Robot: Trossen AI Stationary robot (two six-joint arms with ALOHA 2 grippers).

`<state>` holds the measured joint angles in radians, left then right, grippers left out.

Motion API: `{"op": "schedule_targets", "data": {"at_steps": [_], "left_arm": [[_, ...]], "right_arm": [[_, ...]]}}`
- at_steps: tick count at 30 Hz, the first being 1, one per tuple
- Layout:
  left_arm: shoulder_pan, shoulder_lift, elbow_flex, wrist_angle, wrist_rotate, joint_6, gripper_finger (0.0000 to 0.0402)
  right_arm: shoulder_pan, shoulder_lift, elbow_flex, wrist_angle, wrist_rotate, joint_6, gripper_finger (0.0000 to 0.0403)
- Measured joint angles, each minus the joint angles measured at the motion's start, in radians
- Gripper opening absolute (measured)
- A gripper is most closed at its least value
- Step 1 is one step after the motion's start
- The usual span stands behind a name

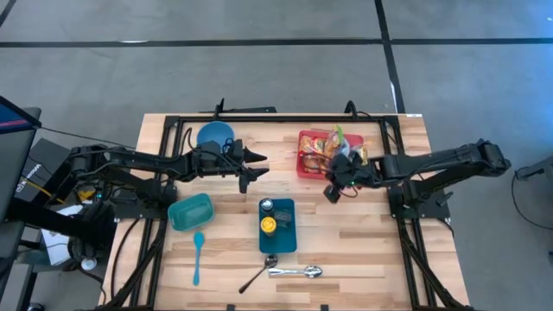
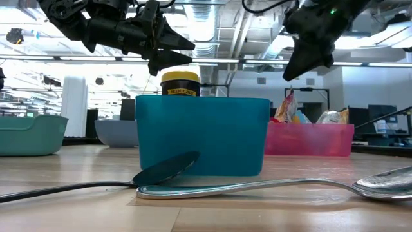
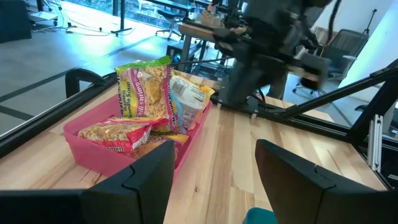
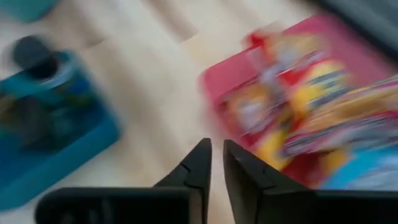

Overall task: Pick & Place Food Item
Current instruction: Put the silver spoon into the green bin

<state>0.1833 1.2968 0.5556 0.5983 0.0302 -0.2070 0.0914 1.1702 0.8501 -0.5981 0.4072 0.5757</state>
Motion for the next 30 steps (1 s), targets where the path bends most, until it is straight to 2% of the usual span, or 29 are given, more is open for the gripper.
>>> {"op": "schedule_targets", "data": {"at_steps": [8, 15, 21, 26, 30], "left_arm": [[0.0, 0.0, 0.0, 0.0, 0.0, 0.0, 0.0218], [0.0, 0.0, 0.0, 0.0, 0.0, 0.0, 0.0218], [-0.003, 0.0, 0.0, 0.0, 0.0, 0.0, 0.0218], [-0.003, 0.0, 0.0, -0.017, 0.0, 0.0, 0.0218], [-0.003, 0.0, 0.0, -0.037, 0.001, 0.0, 0.0218]], "right_arm": [[0.123, 0.0, 0.0, 0.0, -0.226, 0.13, 0.0016], [0.297, 0.027, 0.0, 0.018, -0.223, 0.127, 0.0017], [0.425, 0.108, -0.011, 0.159, -0.214, 0.135, 0.0015], [0.465, 0.192, -0.012, 0.242, -0.319, 0.295, 0.0018], [0.464, 0.252, -0.012, 0.258, -0.364, 0.402, 0.0022]]}}
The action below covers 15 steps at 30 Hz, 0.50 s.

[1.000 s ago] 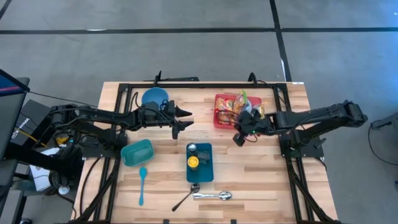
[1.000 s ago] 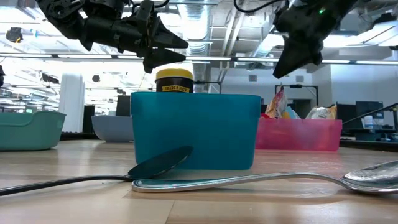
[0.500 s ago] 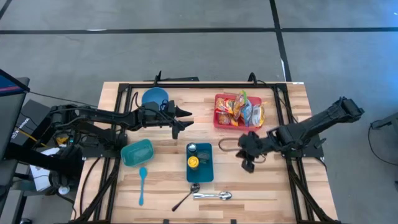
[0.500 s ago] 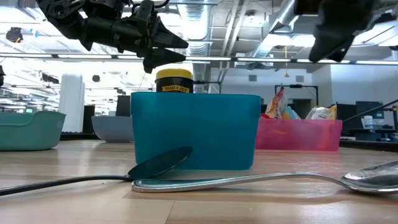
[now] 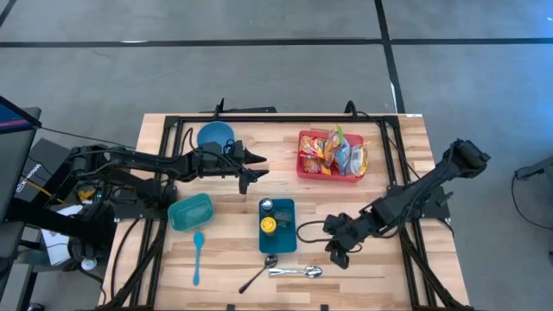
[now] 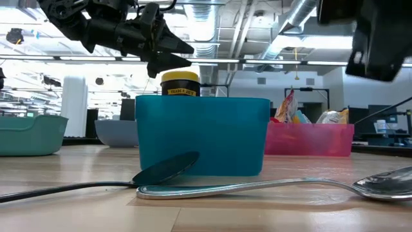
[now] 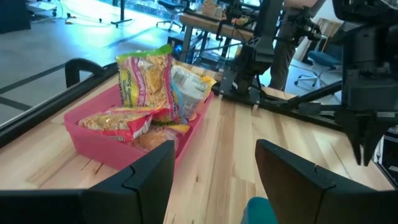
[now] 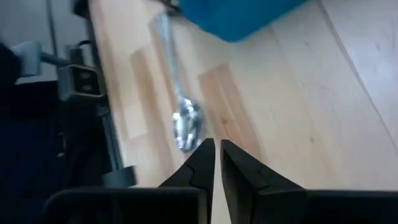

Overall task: Pick & Place Food Item
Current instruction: Put the silver spoon into the green bin

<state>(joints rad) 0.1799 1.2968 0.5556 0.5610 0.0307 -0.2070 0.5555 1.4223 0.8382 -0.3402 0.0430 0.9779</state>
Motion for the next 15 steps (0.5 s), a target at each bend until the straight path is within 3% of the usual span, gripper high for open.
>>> {"op": "schedule_targets", "data": {"at_steps": [8, 15], "left_arm": [[0.0, 0.0, 0.0, -0.04, 0.026, 0.0, 0.0218], [0.0, 0.0, 0.0, -0.117, 0.303, 0.0, 0.0218]], "right_arm": [[-0.001, 0.088, 0.0, 0.01, -0.102, 0.153, 0.0025], [-0.001, 0.123, 0.0, 0.059, -0.147, 0.193, 0.0025]]}}
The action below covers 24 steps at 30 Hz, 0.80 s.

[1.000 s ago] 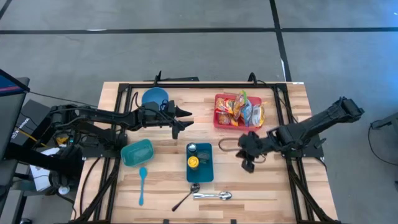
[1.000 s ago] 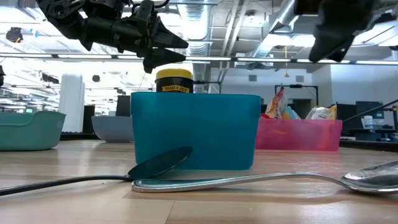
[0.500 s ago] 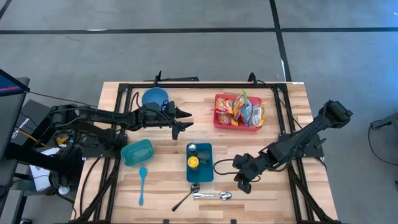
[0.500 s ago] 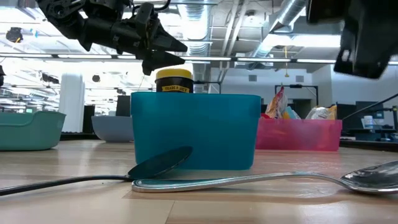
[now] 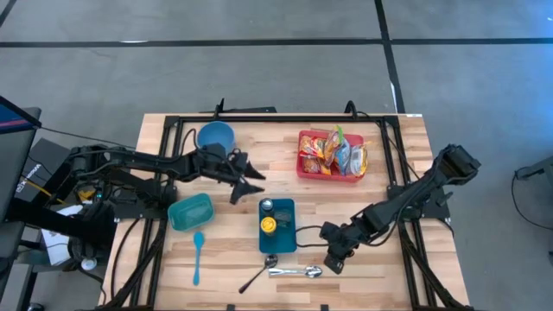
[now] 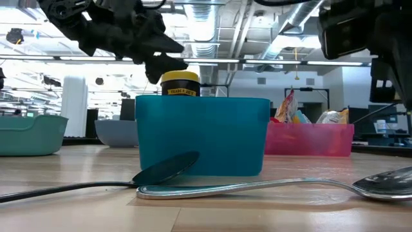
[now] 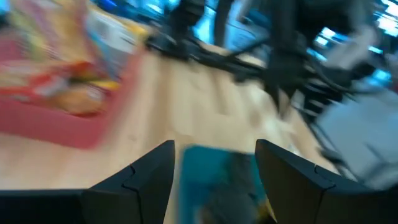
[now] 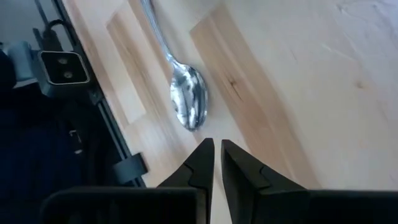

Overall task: Pick & Place Food Item
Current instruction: Put the silver spoon into the green bin

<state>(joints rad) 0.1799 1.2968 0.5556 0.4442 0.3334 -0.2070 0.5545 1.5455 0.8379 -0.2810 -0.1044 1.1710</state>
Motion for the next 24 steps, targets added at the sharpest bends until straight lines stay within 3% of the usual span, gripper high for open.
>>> {"op": "schedule_targets", "data": {"at_steps": [4, 24], "left_arm": [[-0.001, 0.0, 0.0, -0.044, 0.085, -0.003, 0.0218], [-0.005, 0.0, 0.0, -0.09, 0.087, -0.011, 0.0218]], "right_arm": [[-0.006, 0.004, 0.0, 0.002, -0.004, 0.019, 0.0029], [-0.046, 0.146, 0.0, 0.17, -0.136, 0.064, 0.0108]]}}
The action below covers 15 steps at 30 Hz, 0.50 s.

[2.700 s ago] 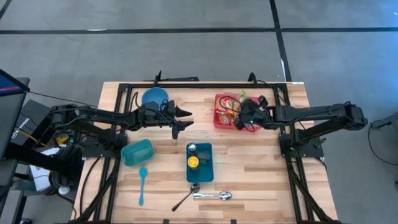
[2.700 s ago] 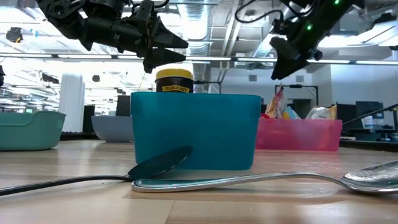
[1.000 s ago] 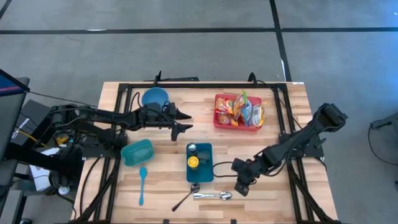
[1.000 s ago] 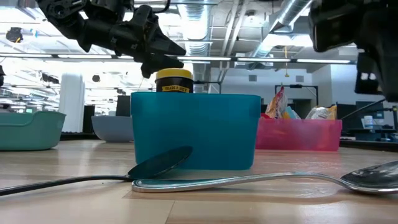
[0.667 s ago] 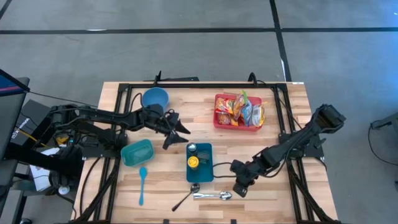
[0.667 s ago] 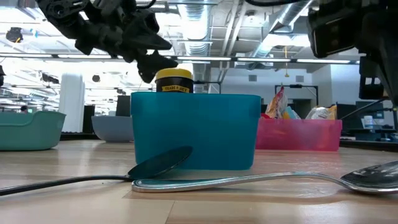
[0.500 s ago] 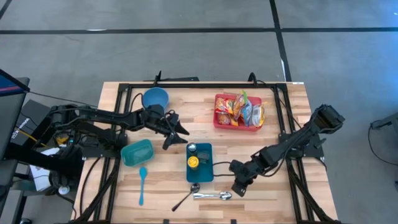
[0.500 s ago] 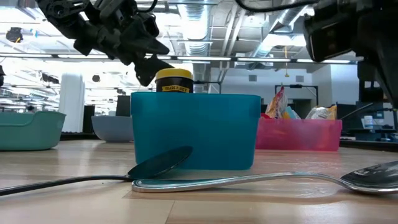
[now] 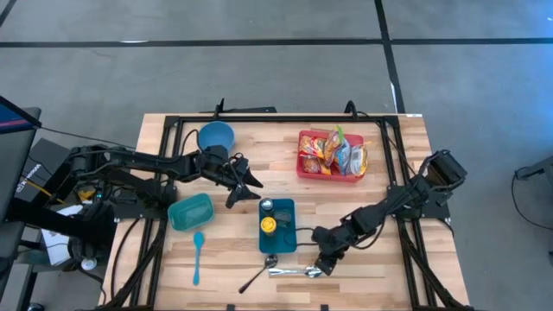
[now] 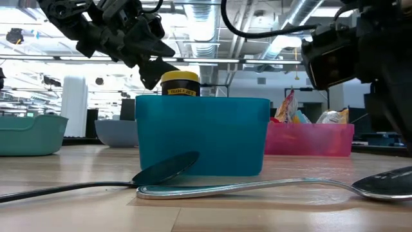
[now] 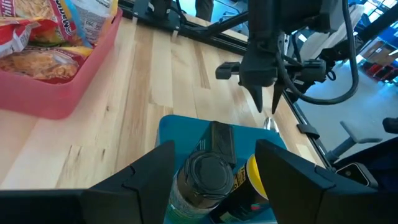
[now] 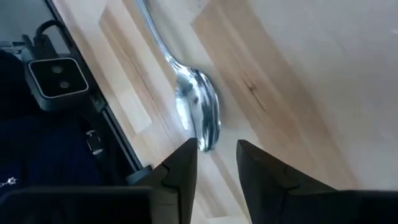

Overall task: Pick & Place Food Item
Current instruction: Put the silver spoon into the green bin

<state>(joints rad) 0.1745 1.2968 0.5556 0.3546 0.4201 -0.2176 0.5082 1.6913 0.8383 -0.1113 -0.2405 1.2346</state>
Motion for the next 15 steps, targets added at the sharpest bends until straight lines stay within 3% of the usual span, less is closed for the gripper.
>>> {"op": "schedule_targets", "data": {"at_steps": [15], "left_arm": [[0.0, 0.0, 0.0, 0.0, 0.001, 0.0, 0.0218]], "right_arm": [[0.007, 0.065, 0.0, 0.095, -0.048, 0.007, 0.0109]]}}
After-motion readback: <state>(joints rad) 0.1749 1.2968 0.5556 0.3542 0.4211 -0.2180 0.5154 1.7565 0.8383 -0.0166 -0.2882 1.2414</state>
